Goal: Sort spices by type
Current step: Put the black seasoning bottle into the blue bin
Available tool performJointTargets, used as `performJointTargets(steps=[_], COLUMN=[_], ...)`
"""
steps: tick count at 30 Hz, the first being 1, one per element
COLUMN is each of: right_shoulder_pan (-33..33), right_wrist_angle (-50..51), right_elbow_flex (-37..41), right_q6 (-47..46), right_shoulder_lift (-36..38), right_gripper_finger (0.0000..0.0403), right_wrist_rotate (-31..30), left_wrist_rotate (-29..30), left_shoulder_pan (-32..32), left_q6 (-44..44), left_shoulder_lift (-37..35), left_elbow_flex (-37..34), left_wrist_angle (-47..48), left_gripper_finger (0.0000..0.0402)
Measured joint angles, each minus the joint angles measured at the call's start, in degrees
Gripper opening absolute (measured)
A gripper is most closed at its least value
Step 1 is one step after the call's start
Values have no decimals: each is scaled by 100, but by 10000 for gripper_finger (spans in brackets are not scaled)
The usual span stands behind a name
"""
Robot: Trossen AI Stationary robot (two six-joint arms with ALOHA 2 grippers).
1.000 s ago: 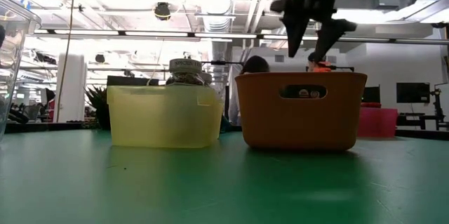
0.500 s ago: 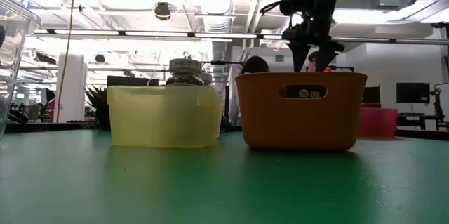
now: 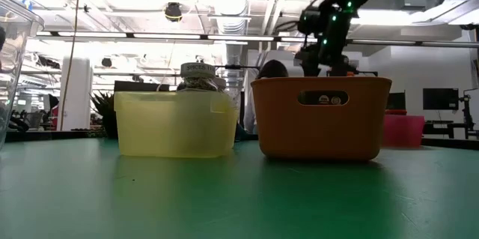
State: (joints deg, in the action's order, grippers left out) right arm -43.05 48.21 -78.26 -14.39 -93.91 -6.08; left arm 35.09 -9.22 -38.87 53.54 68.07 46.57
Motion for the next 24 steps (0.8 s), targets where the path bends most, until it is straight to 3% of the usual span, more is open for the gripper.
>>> performJointTargets(steps=[15,19,24], right_shoulder_pan=[-232,-231,-233], right_wrist_angle=[-135,-205,-222], right_elbow_flex=[0,0,0], right_q6=[298,437,583], right_shoulder_lift=[-975,-1008,-1008], right_gripper_finger=[393,360,291], right_wrist_rotate=[269,283,296], left_wrist_rotate=[-1,-1,-11], left_shoulder_pan=[141,310,540], left_q6=[-93,-103,-80], left_shoulder_lift=[0,0,-2], left_elbow_flex=[0,0,0], left_wrist_angle=[135,258,256], left_gripper_finger=[196,196,196])
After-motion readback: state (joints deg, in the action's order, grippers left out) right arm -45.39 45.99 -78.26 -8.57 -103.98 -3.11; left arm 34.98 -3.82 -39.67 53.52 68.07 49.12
